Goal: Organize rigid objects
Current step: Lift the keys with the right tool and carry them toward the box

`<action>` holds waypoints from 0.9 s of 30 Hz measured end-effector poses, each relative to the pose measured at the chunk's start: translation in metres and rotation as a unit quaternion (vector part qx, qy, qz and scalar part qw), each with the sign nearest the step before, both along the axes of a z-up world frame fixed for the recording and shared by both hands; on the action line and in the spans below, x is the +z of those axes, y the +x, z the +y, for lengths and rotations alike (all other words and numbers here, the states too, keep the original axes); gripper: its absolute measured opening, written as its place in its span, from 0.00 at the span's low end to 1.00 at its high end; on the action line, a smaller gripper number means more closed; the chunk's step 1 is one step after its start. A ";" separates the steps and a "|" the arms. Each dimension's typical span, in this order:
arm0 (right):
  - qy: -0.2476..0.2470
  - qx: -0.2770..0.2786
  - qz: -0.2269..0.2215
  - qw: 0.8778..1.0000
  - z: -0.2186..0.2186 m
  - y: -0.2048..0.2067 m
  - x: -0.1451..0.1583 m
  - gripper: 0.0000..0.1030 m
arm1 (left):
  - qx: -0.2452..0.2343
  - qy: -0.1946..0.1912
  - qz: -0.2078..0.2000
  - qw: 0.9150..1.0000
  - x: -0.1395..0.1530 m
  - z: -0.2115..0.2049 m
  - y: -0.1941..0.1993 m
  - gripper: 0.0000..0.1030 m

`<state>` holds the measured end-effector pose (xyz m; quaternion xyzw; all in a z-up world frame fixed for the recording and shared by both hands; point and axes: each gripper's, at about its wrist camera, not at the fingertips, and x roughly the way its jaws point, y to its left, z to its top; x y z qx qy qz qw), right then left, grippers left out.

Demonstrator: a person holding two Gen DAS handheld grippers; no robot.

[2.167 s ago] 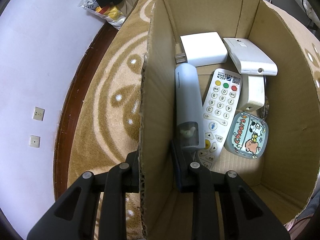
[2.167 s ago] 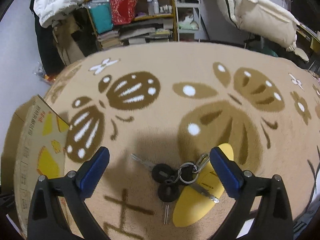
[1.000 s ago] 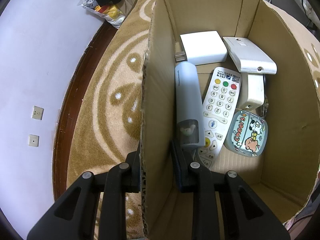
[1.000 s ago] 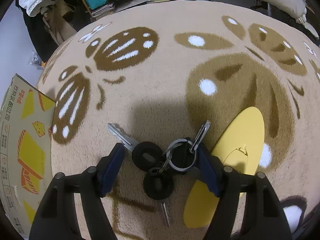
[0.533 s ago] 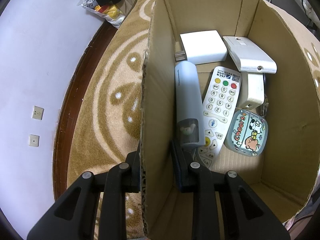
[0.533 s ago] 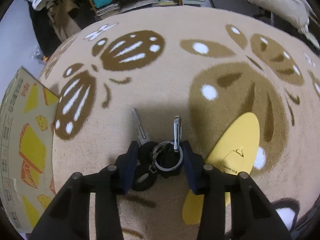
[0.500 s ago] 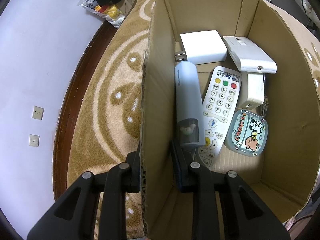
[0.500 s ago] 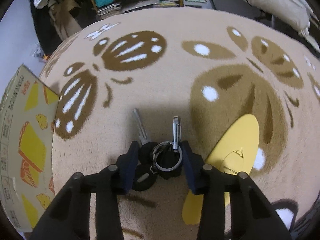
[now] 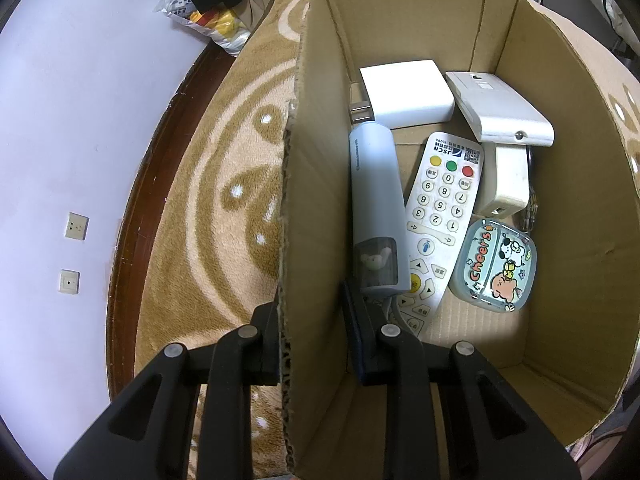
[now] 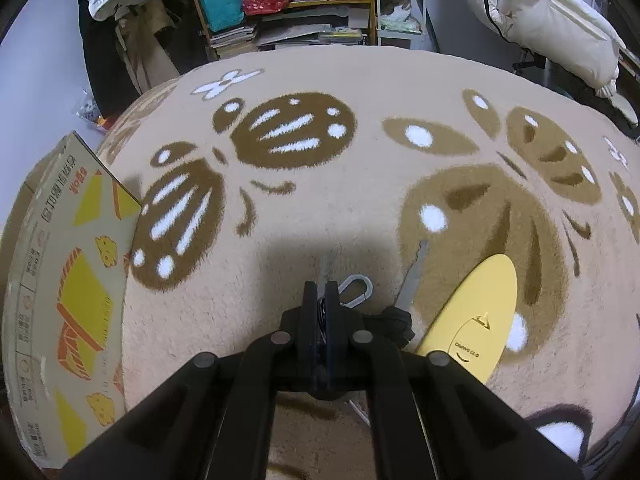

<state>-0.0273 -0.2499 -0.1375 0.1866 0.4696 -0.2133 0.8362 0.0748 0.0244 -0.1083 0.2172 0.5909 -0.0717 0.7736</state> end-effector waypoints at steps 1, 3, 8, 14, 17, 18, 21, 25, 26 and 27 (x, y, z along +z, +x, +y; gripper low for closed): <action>0.002 -0.001 -0.003 1.000 0.000 -0.001 0.001 0.03 | 0.000 0.000 0.000 1.000 0.000 0.000 0.000 0.24; 0.008 -0.001 -0.010 1.000 0.000 -0.003 0.003 0.03 | -0.001 0.001 0.000 1.000 0.000 0.000 0.000 0.24; 0.033 -0.021 -0.037 0.999 -0.010 -0.005 0.007 0.03 | 0.001 -0.001 0.000 1.000 0.000 -0.001 0.001 0.24; 0.025 -0.017 -0.065 0.997 -0.005 -0.007 0.022 0.03 | 0.001 -0.001 0.001 1.000 0.000 0.000 0.001 0.24; 0.020 -0.005 -0.091 0.996 0.003 -0.006 0.036 0.03 | 0.001 -0.001 0.001 1.000 0.000 -0.001 0.001 0.24; 0.019 -0.001 -0.098 0.995 0.006 -0.006 0.039 0.03 | 0.001 -0.001 0.001 1.000 0.000 -0.001 0.001 0.24; 0.020 0.007 -0.128 0.992 0.013 -0.003 0.051 0.03 | 0.001 -0.001 0.001 1.000 0.000 -0.001 0.001 0.24; 0.016 0.027 -0.151 0.988 0.025 0.004 0.067 0.03 | 0.002 -0.004 0.002 1.000 -0.001 -0.001 0.002 0.24; 0.016 0.034 -0.159 0.987 0.030 0.007 0.073 0.03 | 0.002 -0.004 0.002 1.000 -0.001 0.000 0.003 0.24; 0.016 0.039 -0.165 0.985 0.033 0.008 0.077 0.03 | 0.003 -0.004 0.003 1.000 -0.001 0.000 0.003 0.24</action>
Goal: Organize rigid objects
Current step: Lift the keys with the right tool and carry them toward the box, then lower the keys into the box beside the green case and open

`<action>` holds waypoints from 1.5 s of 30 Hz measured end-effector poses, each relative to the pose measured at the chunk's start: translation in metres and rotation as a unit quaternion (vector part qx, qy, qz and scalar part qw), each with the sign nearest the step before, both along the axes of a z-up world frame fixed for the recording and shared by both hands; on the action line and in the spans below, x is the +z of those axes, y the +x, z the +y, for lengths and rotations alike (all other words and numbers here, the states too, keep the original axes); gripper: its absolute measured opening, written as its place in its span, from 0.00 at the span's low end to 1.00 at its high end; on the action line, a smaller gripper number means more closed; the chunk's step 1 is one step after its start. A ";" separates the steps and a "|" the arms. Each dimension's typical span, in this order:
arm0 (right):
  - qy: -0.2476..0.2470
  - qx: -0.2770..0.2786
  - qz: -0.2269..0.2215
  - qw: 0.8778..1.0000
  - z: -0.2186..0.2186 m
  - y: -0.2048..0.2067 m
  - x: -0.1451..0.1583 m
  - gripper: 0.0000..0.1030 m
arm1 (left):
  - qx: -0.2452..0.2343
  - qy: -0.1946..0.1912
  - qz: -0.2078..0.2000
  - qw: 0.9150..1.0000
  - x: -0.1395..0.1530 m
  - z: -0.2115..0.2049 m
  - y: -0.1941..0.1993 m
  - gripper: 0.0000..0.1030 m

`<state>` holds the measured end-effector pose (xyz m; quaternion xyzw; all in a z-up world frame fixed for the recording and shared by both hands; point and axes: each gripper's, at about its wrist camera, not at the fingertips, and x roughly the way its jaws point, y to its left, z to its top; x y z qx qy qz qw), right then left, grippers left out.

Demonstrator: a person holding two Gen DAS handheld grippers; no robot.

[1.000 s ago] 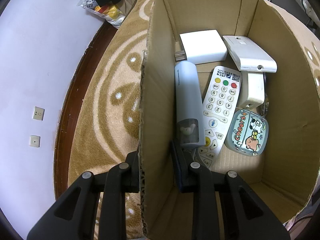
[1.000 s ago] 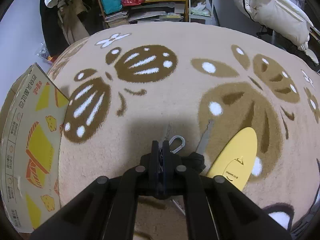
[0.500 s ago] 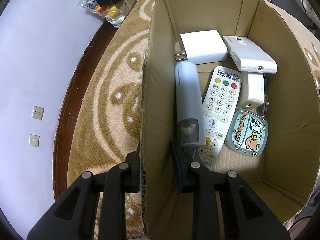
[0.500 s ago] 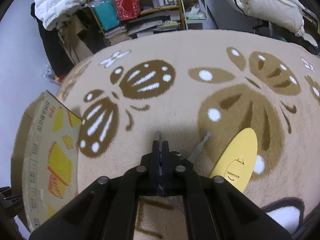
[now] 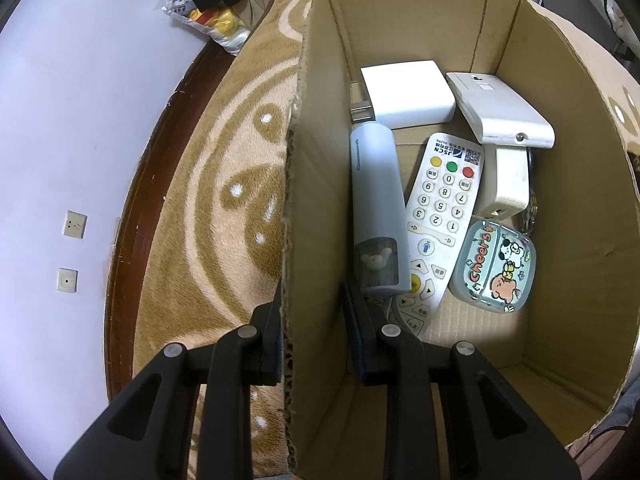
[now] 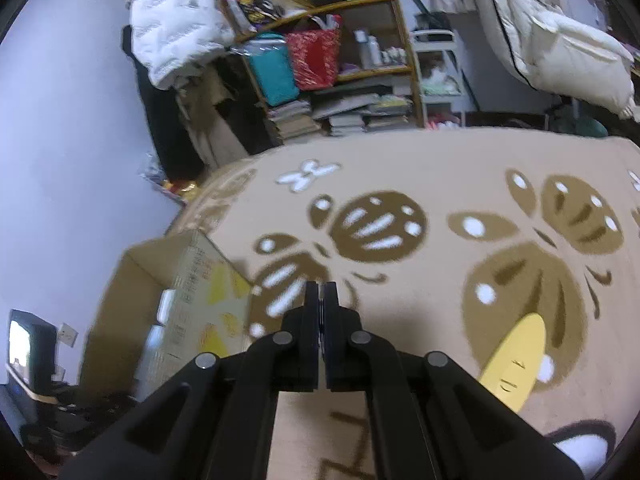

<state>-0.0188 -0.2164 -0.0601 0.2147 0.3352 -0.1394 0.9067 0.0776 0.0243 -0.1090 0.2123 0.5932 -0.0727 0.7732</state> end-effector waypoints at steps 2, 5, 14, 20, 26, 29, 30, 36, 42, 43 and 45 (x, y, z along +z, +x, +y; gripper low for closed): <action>0.001 0.010 -0.017 1.000 0.008 0.003 0.011 0.03 | -0.001 0.001 0.000 1.000 0.000 0.000 0.001 0.24; 0.005 0.026 -0.043 0.999 0.018 0.007 0.028 0.03 | -0.001 0.001 -0.001 1.000 0.000 0.001 0.001 0.24; 0.010 0.093 -0.098 0.991 0.052 0.023 0.075 0.03 | -0.001 0.001 0.000 1.000 -0.001 0.001 0.002 0.24; -0.011 0.133 -0.109 0.985 0.078 0.028 0.096 0.03 | 0.002 -0.005 0.003 1.000 -0.001 0.003 0.003 0.24; -0.006 0.157 -0.102 0.982 0.094 0.033 0.087 0.03 | 0.003 -0.006 0.004 1.000 -0.001 0.004 0.003 0.24; 0.002 0.165 -0.082 0.983 0.099 0.035 0.070 0.03 | 0.003 -0.006 0.004 1.000 -0.001 0.004 0.004 0.24; 0.004 0.168 -0.075 0.983 0.101 0.035 0.065 0.03 | 0.003 -0.007 0.004 1.000 0.000 0.004 0.004 0.24; 0.007 0.180 -0.029 0.983 0.109 0.037 0.032 0.03 | 0.003 -0.007 0.004 1.000 -0.001 0.004 0.004 0.24; 0.008 0.186 -0.006 0.983 0.113 0.036 0.012 0.03 | 0.003 -0.008 0.004 1.000 -0.002 0.004 0.003 0.24; 0.006 0.188 -0.003 0.982 0.114 0.036 0.010 0.03 | 0.004 -0.008 0.004 1.000 -0.002 0.004 0.004 0.24; 0.003 0.187 0.001 0.982 0.114 0.036 0.007 0.03 | 0.011 -0.014 0.007 1.000 -0.003 0.006 0.005 0.24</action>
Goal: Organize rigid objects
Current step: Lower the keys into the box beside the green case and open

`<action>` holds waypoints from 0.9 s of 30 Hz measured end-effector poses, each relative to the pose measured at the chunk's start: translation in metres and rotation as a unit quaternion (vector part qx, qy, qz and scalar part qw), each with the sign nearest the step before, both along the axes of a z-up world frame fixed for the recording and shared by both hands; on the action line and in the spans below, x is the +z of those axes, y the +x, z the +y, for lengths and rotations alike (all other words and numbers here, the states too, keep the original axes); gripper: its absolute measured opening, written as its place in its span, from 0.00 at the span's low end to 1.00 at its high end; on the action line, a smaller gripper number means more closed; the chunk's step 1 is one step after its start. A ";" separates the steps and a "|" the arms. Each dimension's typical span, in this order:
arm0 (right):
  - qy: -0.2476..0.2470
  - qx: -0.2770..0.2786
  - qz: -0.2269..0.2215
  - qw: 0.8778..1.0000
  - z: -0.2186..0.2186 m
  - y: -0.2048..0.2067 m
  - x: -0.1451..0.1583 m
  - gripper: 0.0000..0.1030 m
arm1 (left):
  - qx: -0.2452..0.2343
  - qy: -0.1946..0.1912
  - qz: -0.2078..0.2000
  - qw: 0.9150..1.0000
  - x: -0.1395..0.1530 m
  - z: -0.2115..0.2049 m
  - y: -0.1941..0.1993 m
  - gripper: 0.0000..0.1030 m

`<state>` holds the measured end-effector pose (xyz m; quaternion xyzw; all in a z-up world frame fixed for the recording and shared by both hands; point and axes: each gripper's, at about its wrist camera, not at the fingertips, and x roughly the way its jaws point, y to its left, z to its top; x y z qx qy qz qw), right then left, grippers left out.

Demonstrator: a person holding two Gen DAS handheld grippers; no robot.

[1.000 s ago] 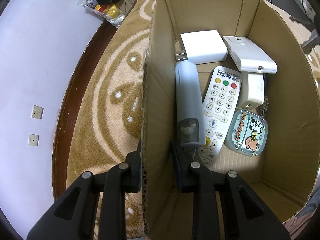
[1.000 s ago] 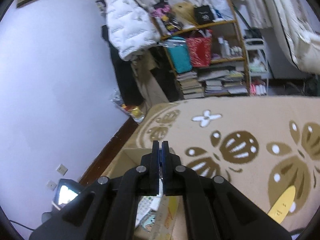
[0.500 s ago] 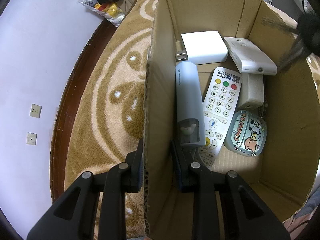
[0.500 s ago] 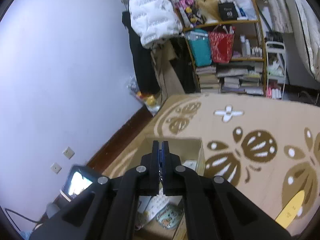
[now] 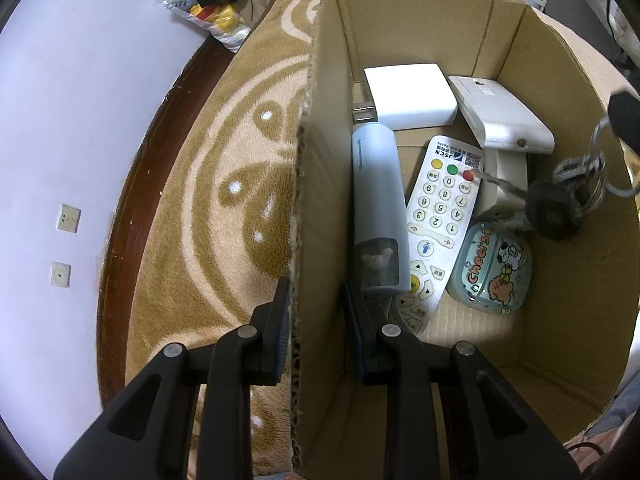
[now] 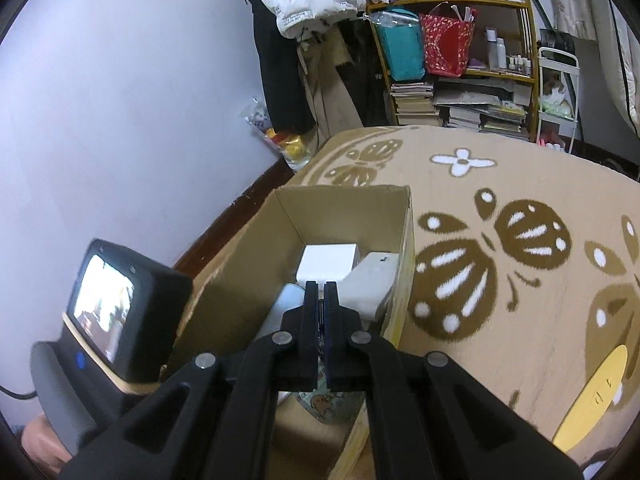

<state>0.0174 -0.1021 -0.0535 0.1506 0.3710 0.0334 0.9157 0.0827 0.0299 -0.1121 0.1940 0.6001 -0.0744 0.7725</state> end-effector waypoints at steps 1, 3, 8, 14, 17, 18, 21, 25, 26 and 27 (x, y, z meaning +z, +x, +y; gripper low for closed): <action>-0.001 0.001 0.003 1.000 0.000 0.001 -0.001 0.03 | 0.004 -0.005 0.003 1.000 0.000 0.001 0.001 0.24; -0.005 0.000 0.004 1.000 -0.001 0.002 -0.003 0.03 | 0.009 -0.012 0.007 1.000 -0.001 0.003 0.003 0.24; -0.004 -0.013 0.002 1.000 -0.005 0.005 -0.009 0.05 | 0.013 -0.012 0.008 1.000 -0.003 0.002 0.005 0.24; -0.016 -0.014 -0.001 1.000 -0.006 0.004 -0.020 0.05 | 0.011 -0.006 0.006 1.000 -0.003 0.001 0.004 0.24; -0.025 -0.008 -0.011 1.000 -0.003 0.002 -0.015 0.05 | 0.010 -0.001 0.003 1.000 -0.003 -0.002 0.004 0.24; -0.028 -0.007 -0.016 0.999 -0.003 0.000 -0.012 0.05 | 0.009 0.001 0.002 1.000 -0.003 -0.003 0.004 0.24; -0.048 -0.018 -0.022 0.998 -0.006 -0.007 -0.007 0.05 | 0.008 0.005 0.002 1.000 -0.002 -0.005 0.003 0.24; -0.051 -0.057 -0.011 0.997 -0.026 -0.018 -0.005 0.06 | 0.005 0.014 0.000 1.000 -0.003 -0.010 0.001 0.24; -0.048 -0.077 -0.008 0.996 -0.037 -0.023 -0.006 0.08 | 0.006 0.014 0.000 1.000 -0.003 -0.011 0.002 0.24; -0.047 -0.094 -0.005 0.994 -0.046 -0.028 -0.006 0.08 | 0.007 0.013 0.001 1.000 -0.002 -0.011 0.002 0.24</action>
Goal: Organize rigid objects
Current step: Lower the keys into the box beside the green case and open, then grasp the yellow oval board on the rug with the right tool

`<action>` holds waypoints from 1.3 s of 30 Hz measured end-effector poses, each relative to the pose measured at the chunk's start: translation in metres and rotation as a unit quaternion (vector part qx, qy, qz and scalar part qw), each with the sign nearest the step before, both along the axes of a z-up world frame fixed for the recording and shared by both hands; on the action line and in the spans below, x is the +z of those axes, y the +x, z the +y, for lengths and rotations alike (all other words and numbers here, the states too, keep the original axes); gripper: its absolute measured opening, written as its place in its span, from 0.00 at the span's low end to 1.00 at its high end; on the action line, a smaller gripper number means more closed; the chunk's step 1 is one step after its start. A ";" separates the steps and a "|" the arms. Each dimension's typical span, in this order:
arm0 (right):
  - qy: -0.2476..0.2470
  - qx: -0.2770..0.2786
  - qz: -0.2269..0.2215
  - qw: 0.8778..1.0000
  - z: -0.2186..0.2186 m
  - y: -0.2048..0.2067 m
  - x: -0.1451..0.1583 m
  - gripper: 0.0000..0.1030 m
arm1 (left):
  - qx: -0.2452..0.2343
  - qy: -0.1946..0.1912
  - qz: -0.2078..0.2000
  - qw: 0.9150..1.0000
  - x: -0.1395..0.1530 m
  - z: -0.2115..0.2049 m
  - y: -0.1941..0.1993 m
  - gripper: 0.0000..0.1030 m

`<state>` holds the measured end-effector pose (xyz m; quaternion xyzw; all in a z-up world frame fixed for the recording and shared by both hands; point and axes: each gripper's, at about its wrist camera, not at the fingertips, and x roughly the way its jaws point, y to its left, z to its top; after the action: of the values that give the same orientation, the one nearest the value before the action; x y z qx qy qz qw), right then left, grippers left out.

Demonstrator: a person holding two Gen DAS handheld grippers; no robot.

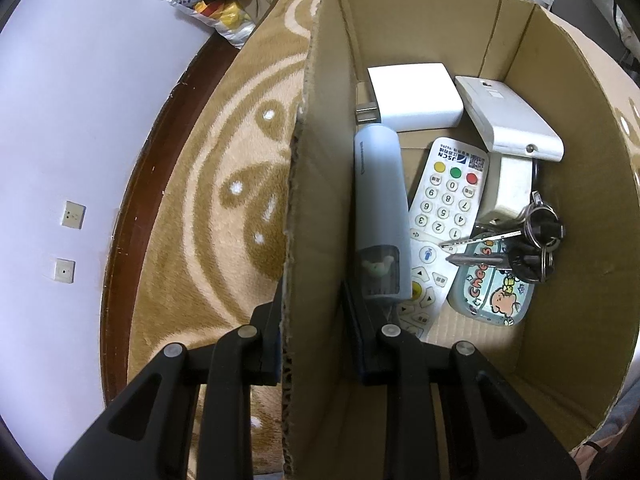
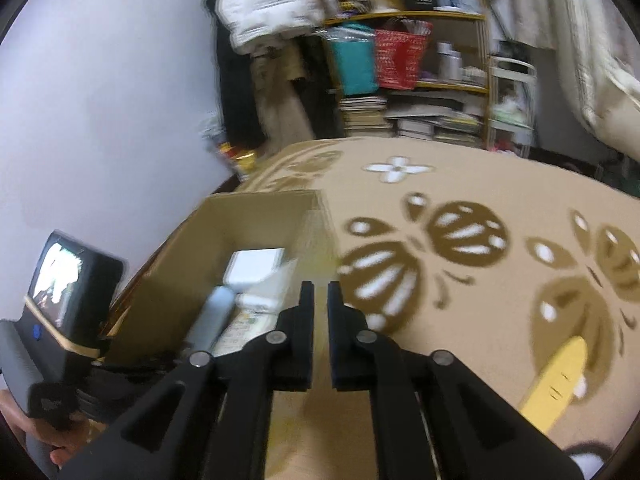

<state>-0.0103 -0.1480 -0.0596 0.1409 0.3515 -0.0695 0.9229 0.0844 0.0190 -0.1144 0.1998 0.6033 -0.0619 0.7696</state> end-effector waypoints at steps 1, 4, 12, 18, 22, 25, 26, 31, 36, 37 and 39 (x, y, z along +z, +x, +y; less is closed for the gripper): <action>-0.001 -0.016 0.005 1.000 -0.008 -0.003 0.000 0.08 | 0.001 -0.001 0.001 1.000 0.000 0.000 0.000 0.24; 0.009 -0.076 0.025 0.997 -0.039 -0.016 -0.005 0.12 | 0.002 -0.001 0.003 1.000 0.001 -0.002 0.001 0.24; 0.061 -0.232 0.078 0.968 -0.117 -0.050 -0.030 0.57 | -0.004 0.009 0.001 1.000 0.002 -0.005 0.001 0.24; 0.068 -0.302 0.104 0.945 -0.149 -0.066 -0.049 0.86 | -0.008 0.020 -0.005 1.000 0.003 -0.009 -0.003 0.25; 0.087 -0.335 0.126 0.930 -0.168 -0.074 -0.063 0.89 | -0.006 0.015 -0.002 1.000 0.003 -0.008 -0.004 0.26; 0.087 -0.346 0.169 0.919 -0.177 -0.073 -0.079 0.89 | -0.006 0.015 -0.003 1.000 0.004 -0.007 -0.004 0.26; 0.092 -0.349 0.176 0.916 -0.179 -0.072 -0.084 0.89 | -0.006 0.015 -0.002 1.000 0.004 -0.006 -0.004 0.26; 0.131 -0.349 0.194 0.907 -0.187 -0.072 -0.104 0.89 | -0.004 0.013 -0.001 1.000 0.004 -0.004 -0.003 0.26; 0.123 -0.345 0.203 0.908 -0.184 -0.070 -0.107 0.89 | -0.006 0.017 -0.002 1.000 0.004 -0.002 -0.001 0.26; 0.124 -0.345 0.203 0.908 -0.184 -0.071 -0.108 0.89 | -0.006 0.018 -0.002 1.000 0.003 -0.002 -0.001 0.27; 0.131 -0.343 0.209 0.906 -0.185 -0.071 -0.111 0.89 | -0.007 0.021 -0.002 1.000 0.003 -0.003 -0.001 0.27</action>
<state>-0.0809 -0.3327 -0.1711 0.3550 0.4723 -0.3629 0.7205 0.0830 0.0156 -0.1111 0.2201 0.6011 -0.0548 0.7663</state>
